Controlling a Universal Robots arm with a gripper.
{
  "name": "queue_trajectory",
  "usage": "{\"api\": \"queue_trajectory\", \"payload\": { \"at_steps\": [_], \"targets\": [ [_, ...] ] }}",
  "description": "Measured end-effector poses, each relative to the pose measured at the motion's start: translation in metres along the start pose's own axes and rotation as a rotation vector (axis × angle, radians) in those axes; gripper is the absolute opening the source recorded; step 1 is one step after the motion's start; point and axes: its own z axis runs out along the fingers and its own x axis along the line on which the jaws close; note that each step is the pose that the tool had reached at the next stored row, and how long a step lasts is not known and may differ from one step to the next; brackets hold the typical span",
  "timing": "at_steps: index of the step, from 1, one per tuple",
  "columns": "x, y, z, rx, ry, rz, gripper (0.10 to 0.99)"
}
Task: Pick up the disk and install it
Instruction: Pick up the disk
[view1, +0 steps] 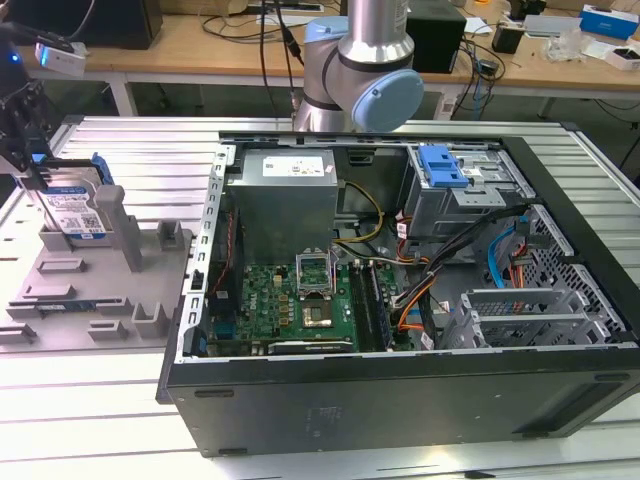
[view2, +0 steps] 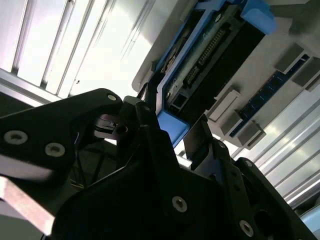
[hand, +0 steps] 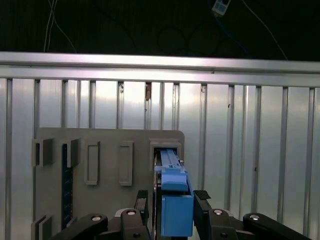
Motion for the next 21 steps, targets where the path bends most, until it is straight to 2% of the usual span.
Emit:
{"api": "queue_trajectory", "payload": {
  "at_steps": [4, 5, 19, 21],
  "targets": [
    [0.0003, 0.0, 0.0004, 0.0, -0.0001, 0.0, 0.471],
    [0.0004, 0.0, 0.0005, 0.0, 0.0, 0.0, 0.396],
    [0.0007, 0.0, 0.0023, 0.0, 0.0001, 0.0, 0.396],
    [0.0006, 0.0, 0.0025, 0.0, 0.0, 0.0, 0.369]
  ]
}}
